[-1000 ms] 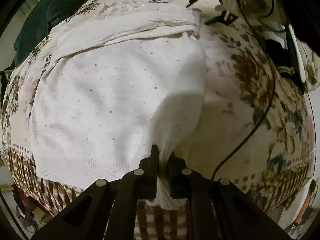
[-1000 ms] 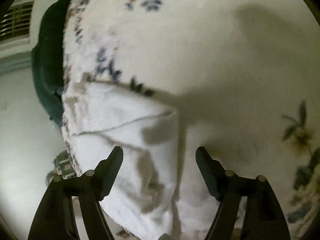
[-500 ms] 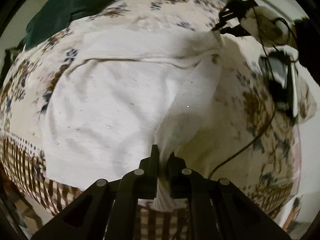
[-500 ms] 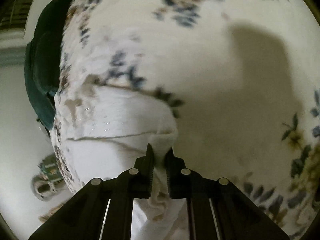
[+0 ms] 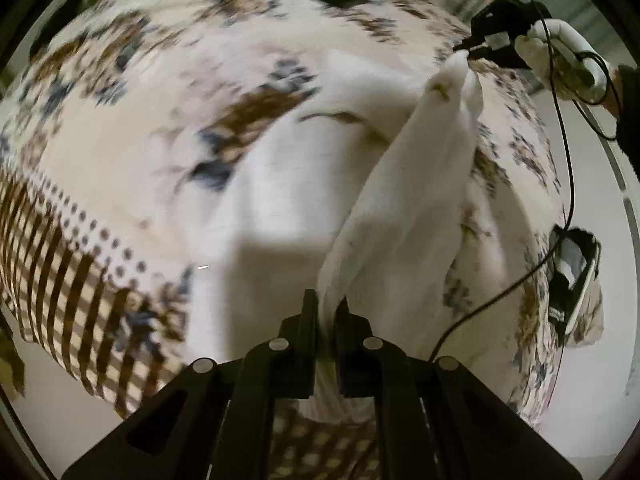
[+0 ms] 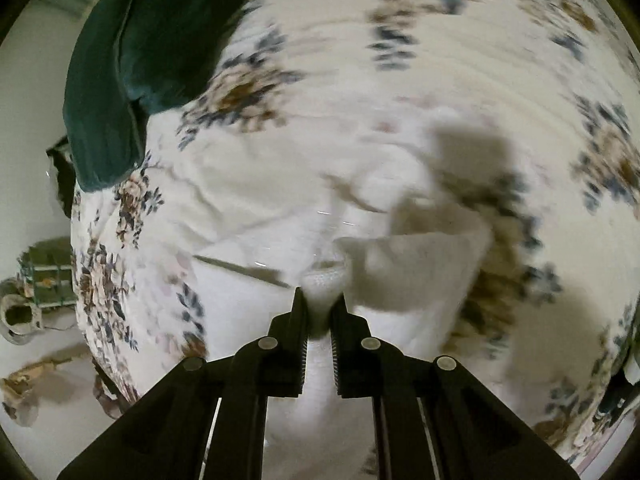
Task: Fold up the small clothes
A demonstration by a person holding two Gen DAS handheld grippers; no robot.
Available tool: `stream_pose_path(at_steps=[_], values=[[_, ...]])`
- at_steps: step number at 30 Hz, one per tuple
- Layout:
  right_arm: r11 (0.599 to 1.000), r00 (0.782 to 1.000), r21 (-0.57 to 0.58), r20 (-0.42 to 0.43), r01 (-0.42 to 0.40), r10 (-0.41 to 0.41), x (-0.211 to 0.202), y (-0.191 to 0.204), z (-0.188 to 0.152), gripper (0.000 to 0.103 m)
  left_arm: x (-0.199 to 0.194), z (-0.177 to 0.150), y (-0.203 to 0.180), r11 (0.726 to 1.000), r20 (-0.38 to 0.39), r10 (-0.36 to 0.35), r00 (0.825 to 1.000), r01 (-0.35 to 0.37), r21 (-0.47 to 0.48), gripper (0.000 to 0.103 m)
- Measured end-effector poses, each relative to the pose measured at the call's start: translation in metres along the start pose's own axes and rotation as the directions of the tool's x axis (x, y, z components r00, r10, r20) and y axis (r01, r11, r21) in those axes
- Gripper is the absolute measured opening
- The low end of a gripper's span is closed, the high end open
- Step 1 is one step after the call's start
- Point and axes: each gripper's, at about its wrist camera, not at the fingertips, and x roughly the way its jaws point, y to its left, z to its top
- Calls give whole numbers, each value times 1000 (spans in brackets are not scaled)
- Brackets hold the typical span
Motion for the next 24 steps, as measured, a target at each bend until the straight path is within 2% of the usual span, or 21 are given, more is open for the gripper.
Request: stream_pose_path(at_steps=[4, 6, 8, 10, 11, 13, 14, 16, 18, 19, 20, 23, 24], values=[[995, 996, -52, -31, 83, -85, 60, 73, 14, 10, 21, 2, 47, 996, -40, -28, 999, 24, -84, 5], [990, 990, -58, -42, 130, -133, 88, 95, 18, 10, 36, 4, 67, 992, -78, -60, 995, 51, -117, 9], [986, 982, -57, -97, 160, -165, 118, 109, 20, 12, 48, 2, 86, 987, -123, -53, 991, 34, -159, 9], [989, 981, -35, -122, 145, -148, 132, 109, 18, 19, 53, -3, 106, 979, -153, -61, 986, 29, -200, 13], [993, 984, -27, -129, 116, -119, 134, 109, 14, 22, 54, -7, 120, 974, -165, -58, 985, 20, -225, 19], [999, 987, 2, -152, 45, -44, 130, 102, -4, 49, 51, -13, 141, 967, -179, -57, 982, 10, -253, 23], [1000, 988, 11, -155, 19, -17, 127, 98, -12, 52, 48, -15, 149, 964, -188, -54, 981, 3, -264, 25], [999, 986, 22, -160, -42, 45, 109, 83, -48, 54, 41, -19, 165, 959, -197, -61, 979, 3, -282, 30], [997, 985, 19, -154, -73, 75, 89, 63, -89, 55, 33, -18, 169, 956, -191, -87, 978, 28, -292, 45], [997, 985, 24, -150, -79, 82, 83, 54, -106, 55, 30, -16, 168, 956, -188, -100, 977, 43, -290, 49], [996, 986, 38, -145, -77, 82, 71, 36, -137, 55, 28, -14, 165, 957, -185, -108, 977, 52, -284, 54], [992, 983, 105, -159, -74, 90, 55, -14, -213, 55, 27, -4, 141, 969, -184, -119, 976, 74, -235, 58], [987, 980, 147, -180, -60, 86, 55, -37, -249, 55, 30, 0, 133, 974, -190, -118, 975, 76, -212, 58]])
